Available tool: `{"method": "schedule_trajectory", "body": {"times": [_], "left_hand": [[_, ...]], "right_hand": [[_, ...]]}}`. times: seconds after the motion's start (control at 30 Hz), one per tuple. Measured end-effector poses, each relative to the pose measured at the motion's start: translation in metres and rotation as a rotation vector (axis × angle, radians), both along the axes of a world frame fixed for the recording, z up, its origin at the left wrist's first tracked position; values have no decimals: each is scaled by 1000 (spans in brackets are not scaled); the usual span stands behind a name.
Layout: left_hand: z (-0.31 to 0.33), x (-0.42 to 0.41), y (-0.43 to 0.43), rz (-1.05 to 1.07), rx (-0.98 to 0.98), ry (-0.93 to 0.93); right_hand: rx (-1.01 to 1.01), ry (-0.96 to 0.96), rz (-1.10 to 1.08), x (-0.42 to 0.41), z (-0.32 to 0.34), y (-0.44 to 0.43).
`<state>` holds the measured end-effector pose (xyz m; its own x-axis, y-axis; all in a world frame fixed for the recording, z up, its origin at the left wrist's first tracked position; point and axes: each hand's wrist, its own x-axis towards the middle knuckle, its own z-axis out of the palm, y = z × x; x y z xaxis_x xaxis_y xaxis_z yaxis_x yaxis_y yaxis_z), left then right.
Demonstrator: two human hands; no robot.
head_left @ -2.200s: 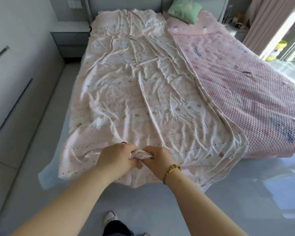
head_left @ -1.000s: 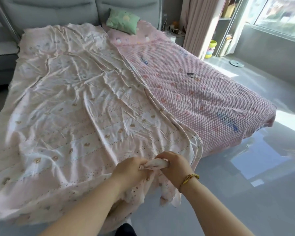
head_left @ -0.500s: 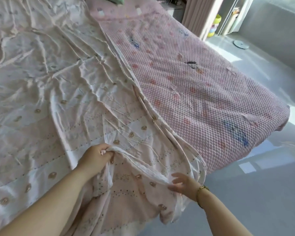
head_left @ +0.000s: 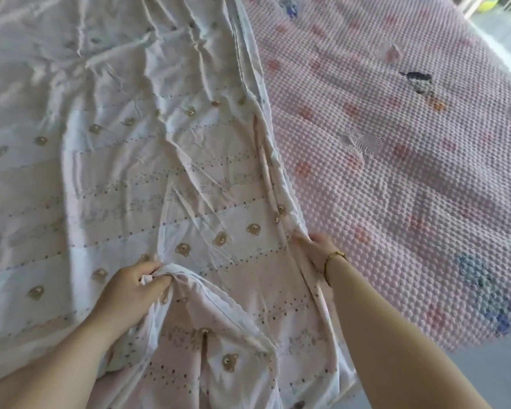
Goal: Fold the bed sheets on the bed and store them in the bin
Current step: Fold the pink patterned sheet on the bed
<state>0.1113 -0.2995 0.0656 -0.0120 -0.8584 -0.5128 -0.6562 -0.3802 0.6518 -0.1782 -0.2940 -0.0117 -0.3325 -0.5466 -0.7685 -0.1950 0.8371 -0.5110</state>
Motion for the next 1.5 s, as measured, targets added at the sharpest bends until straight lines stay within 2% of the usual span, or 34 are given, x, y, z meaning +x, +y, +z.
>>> {"method": "schedule_trajectory", "body": {"times": [0.07, 0.1, 0.2, 0.3, 0.37, 0.47, 0.53, 0.63, 0.7, 0.8, 0.93, 1.0, 1.03, 1.1, 1.13, 1.2, 1.3, 1.43, 1.5], "left_hand": [[-4, -5, 1, 58, 10, -19], [-6, -7, 1, 85, 10, -25], [-2, -13, 1, 119, -10, -40], [-2, -19, -1, 123, -33, -64], [-3, -20, -1, 116, -24, -79], [-6, -21, 0, 110, -7, -91], [-7, -22, 0, 106, 5, -92], [-4, -27, 1, 81, 9, -81], [-4, -29, 1, 48, -6, -86], [2, -28, 3, 35, -48, -96], [14, -27, 11, 1, -74, -70], [21, -27, 18, -33, -90, -58], [24, -25, 21, -48, -103, -50], [35, -19, 33, -77, -126, -32], [42, -13, 41, -99, -141, -26], [54, -6, 54, -135, -148, -7], [81, 10, 77, -174, -176, 73], [117, 55, 121, -215, -279, 155], [136, 80, 145, -191, -316, 209]], "right_hand": [[13, -174, -156, -18, 4, -3], [-15, -164, -238, -30, 4, -4], [-148, 128, -359, -66, 6, 2], [-86, 457, -245, -86, 2, 11], [-78, 522, -216, -86, -4, 16], [-237, 381, -262, -72, -5, 15], [-236, 227, -222, -61, -3, 19], [-75, 18, -172, -62, 5, 26], [90, -28, -90, -78, 10, 35], [59, 123, -148, -98, 12, 57], [4, 476, -245, -91, 10, 82], [-114, 601, -153, -63, 20, 85], [-232, 539, -92, -41, 29, 86], [-444, 171, 82, 18, 58, 92], [-498, 26, 238, 52, 74, 97], [-480, -64, 497, 101, 84, 108], [-422, -41, 534, 144, 96, 119], [-420, 142, 691, 166, 102, 165], [-328, 175, 650, 172, 102, 192]]}}
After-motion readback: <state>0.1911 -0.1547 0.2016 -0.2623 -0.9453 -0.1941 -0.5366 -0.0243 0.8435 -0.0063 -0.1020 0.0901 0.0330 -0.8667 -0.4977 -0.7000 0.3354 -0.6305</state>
